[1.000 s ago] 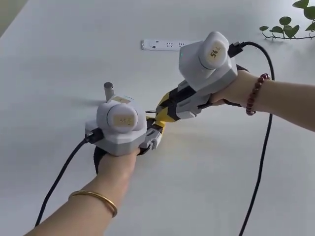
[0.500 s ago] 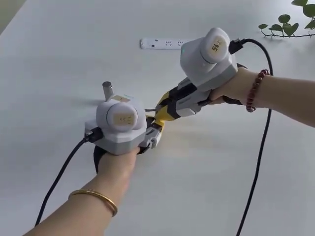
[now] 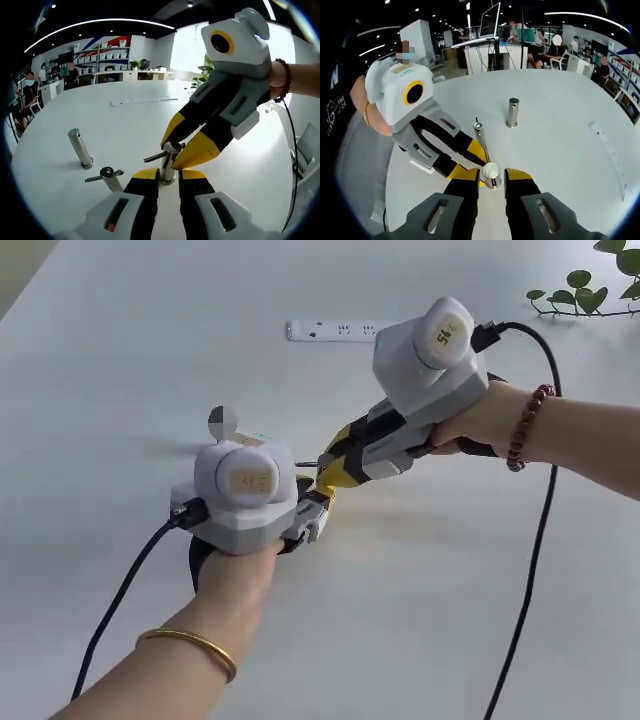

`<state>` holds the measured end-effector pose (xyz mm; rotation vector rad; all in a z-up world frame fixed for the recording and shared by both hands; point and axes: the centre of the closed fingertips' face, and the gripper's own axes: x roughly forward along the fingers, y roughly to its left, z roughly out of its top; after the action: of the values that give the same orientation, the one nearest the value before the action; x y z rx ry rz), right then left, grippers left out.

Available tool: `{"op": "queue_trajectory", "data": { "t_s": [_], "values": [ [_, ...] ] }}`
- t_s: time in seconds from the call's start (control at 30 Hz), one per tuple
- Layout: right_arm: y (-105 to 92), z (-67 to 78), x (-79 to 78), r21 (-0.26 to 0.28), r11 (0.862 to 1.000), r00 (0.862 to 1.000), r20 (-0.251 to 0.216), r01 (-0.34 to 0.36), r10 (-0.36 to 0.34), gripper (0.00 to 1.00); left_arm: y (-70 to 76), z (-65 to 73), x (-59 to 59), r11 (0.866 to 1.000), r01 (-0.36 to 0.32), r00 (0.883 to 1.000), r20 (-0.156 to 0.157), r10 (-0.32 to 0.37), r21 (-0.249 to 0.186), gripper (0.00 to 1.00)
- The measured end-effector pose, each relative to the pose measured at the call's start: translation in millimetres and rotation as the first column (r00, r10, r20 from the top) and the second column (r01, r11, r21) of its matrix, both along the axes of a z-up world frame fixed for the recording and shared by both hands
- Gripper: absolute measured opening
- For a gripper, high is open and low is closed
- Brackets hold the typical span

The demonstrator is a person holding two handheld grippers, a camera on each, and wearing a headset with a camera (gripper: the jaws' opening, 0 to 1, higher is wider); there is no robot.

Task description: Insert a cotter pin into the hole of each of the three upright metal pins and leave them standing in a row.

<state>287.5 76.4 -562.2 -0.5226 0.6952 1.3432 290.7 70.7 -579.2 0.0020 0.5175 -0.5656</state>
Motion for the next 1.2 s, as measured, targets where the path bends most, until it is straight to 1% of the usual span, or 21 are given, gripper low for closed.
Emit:
{"op": "queue_trajectory", "data": {
  "t_s": [0.17, 0.27, 0.33, 0.43, 0.53, 0.57, 0.6, 0.73, 0.77, 0.8, 0.83, 0.9, 0.93, 1.0, 1.1, 1.17, 1.2],
  "values": [
    [-1.9, 4.0, -4.7, 0.007, 1.0, 1.0, 0.001, 0.002, -0.002, 0.18, 0.6, 3.4, -4.4, 1.0, -0.005, 1.0, -0.004, 0.005, -0.004, 0.16],
    [-2.7, 6.9, -4.2, 0.01, 1.0, 1.0, 0.003, 0.007, -0.007, 0.21, 1.8, 7.9, -9.6, 1.0, -0.004, 1.0, -0.005, 0.004, -0.01, 0.17],
    [-1.6, 10.5, -4.4, 0.022, 1.0, 1.0, -0.003, 0.018, -0.018, 0.23, 2.9, 11.0, -12.4, 1.0, -0.003, 1.0, -0.001, 0.003, -0.011, 0.18],
    [2.2, 21.7, -5.5, 0.056, 0.997, 0.999, -0.009, 0.048, -0.048, 0.26, 3.2, 14.7, -18.2, 1.0, 0.007, 1.0, -0.002, -0.007, -0.019, 0.19],
    [5.5, 26.4, -4.2, 0.077, 0.995, 0.998, -0.006, 0.066, -0.066, 0.25, 5.1, 18.0, -26.6, 1.0, 0.026, 1.0, 0.008, -0.026, -0.001, 0.2],
    [6.7, 29.3, -4.5, 0.085, 0.994, 0.997, -0.007, 0.073, -0.072, 0.25, 5.5, 18.5, -27.4, 1.0, 0.027, 1.0, 0.009, -0.027, -0.001, 0.21],
    [9.2, 32.0, -2.6, 0.102, 0.991, 0.996, -0.009, 0.09, -0.089, 0.25, 6.9, 20.2, -30.3, 0.999, 0.032, 0.999, 0.012, -0.032, 0.0, 0.22],
    [17.1, 41.1, 3.9, 0.14, 0.982, 0.992, -0.005, 0.126, -0.126, 0.25, 15.3, 28.2, -37.2, 1.0, 0.026, 0.999, 0.024, -0.026, -0.001, 0.24],
    [20.4, 44.1, 5.4, 0.154, 0.979, 0.991, -0.006, 0.134, -0.135, 0.25, 17.9, 30.7, -38.7, 1.0, 0.027, 0.999, 0.026, -0.027, -0.005, 0.26],
    [22.0, 45.3, 6.7, 0.161, 0.977, 0.99, -0.007, 0.141, -0.142, 0.25, 19.5, 31.8, -39.7, 1.0, 0.025, 0.999, 0.022, -0.025, -0.01, 0.28],
    [24.0, 46.9, 8.3, 0.169, 0.975, 0.989, -0.003, 0.147, -0.148, 0.25, 21.4, 32.9, -41.7, 1.0, 0.018, 1.0, 0.009, -0.018, -0.022, 0.3],
    [29.1, 50.1, 14.3, 0.197, 0.967, 0.986, 0.008, 0.163, -0.168, 0.25, 25.2, 38.7, -45.1, 0.999, 0.016, 1.0, 0.025, -0.015, -0.034, 0.32],
    [32.0, 51.1, 18.0, 0.21, 0.962, 0.984, 0.005, 0.176, -0.181, 0.25, 27.6, 40.7, -46.9, 0.999, 0.014, 1.0, 0.025, -0.013, -0.037, 0.33],
    [37.2, 51.4, 21.6, 0.221, 0.957, 0.982, 0.0, 0.187, -0.191, 0.25, 30.9, 42.5, -49.9, 0.999, 0.013, 1.0, 0.026, -0.012, -0.039, 0.36],
    [44.3, 50.9, 28.2, 0.232, 0.952, 0.978, 0.001, 0.201, -0.207, 0.25, 38.2, 43.2, -53.1, 1.0, 0.011, 0.999, 0.033, -0.01, -0.024, 0.38],
    [49.0, 51.0, 32.6, 0.242, 0.948, 0.976, 0.012, 0.208, -0.217, 0.24, 44.0, 42.6, -54.6, 1.0, 0.005, 1.0, 0.03, -0.004, -0.014, 0.41],
    [50.8, 51.0, 33.5, 0.244, 0.946, 0.975, 0.009, 0.212, -0.221, 0.24, 47.0, 41.4, -55.7, 1.0, 0.002, 1.0, 0.02, -0.002, -0.011, 0.42]
  ]
}}
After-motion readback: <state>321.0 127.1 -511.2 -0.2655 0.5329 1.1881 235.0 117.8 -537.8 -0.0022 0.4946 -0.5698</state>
